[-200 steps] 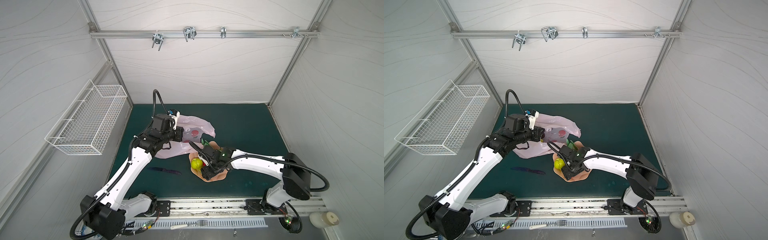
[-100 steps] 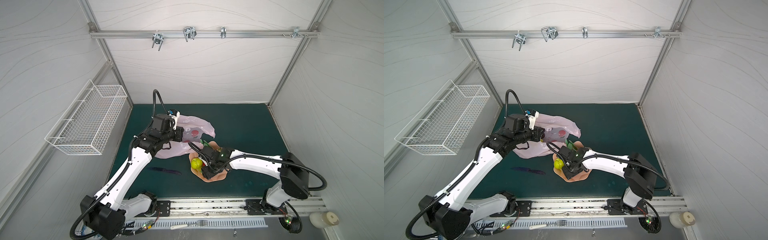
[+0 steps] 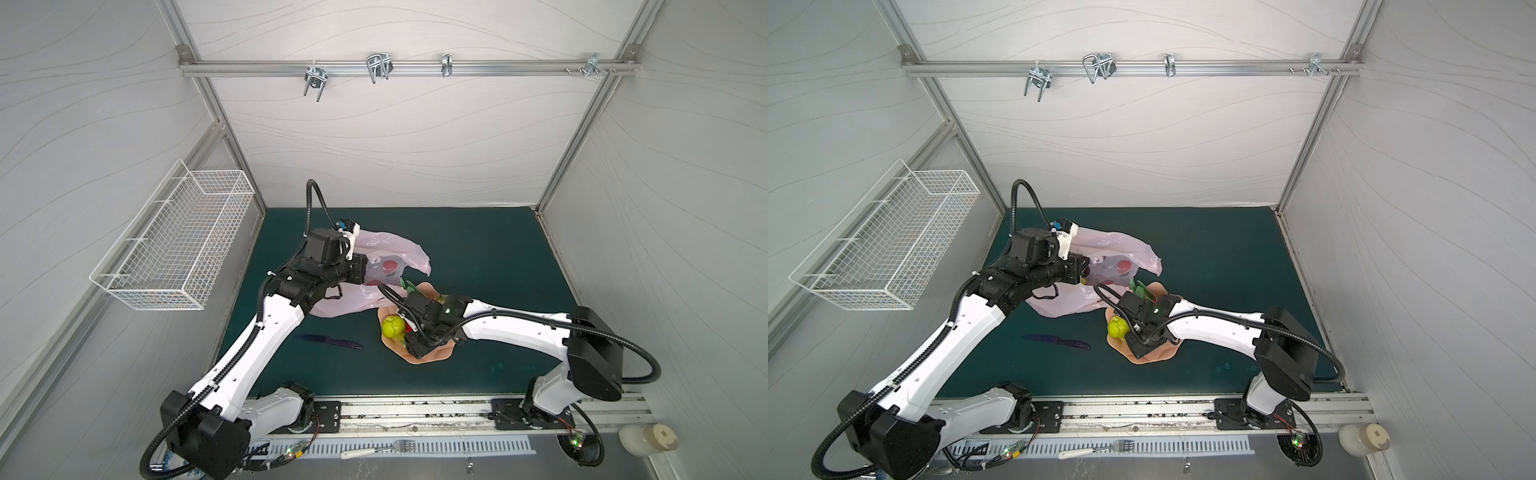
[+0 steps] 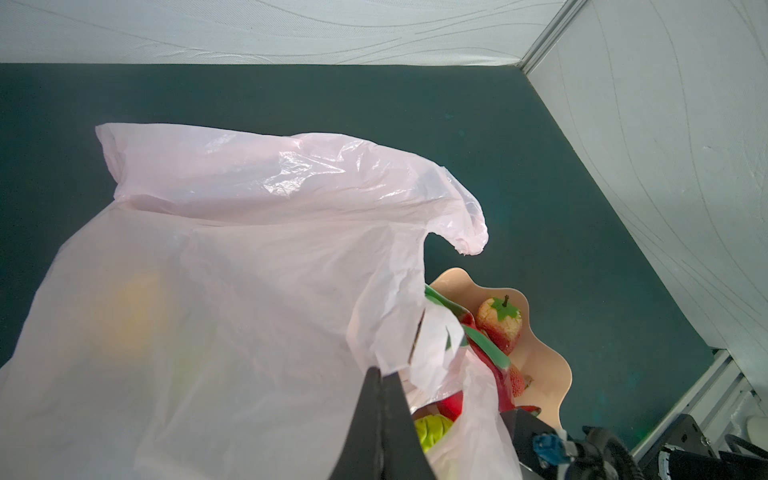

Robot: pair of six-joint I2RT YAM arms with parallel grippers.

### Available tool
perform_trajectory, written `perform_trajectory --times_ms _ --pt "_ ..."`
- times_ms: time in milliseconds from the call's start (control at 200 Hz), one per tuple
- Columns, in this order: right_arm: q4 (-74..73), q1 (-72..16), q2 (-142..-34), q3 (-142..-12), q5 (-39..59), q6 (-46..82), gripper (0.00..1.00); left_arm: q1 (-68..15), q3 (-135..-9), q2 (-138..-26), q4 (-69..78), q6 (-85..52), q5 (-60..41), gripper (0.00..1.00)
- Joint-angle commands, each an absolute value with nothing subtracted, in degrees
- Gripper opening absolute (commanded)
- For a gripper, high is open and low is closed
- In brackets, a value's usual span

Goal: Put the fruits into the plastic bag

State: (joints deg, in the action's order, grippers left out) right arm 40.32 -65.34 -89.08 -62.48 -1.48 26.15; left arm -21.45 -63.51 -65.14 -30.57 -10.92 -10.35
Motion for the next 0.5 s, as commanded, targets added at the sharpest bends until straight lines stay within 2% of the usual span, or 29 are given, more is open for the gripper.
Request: perform_trajectory --times_ms 0,495 --pt "44.0 -65.9 -84.7 -62.4 -1.7 26.6 0.33 -21.3 -63.4 -63.9 -30.3 -10.6 -11.3 0.00" --pt "50.3 -64.6 -74.7 -65.6 -4.3 27.5 0.31 -21.3 -63.6 -64.3 -29.9 -10.7 -12.0 0.00"
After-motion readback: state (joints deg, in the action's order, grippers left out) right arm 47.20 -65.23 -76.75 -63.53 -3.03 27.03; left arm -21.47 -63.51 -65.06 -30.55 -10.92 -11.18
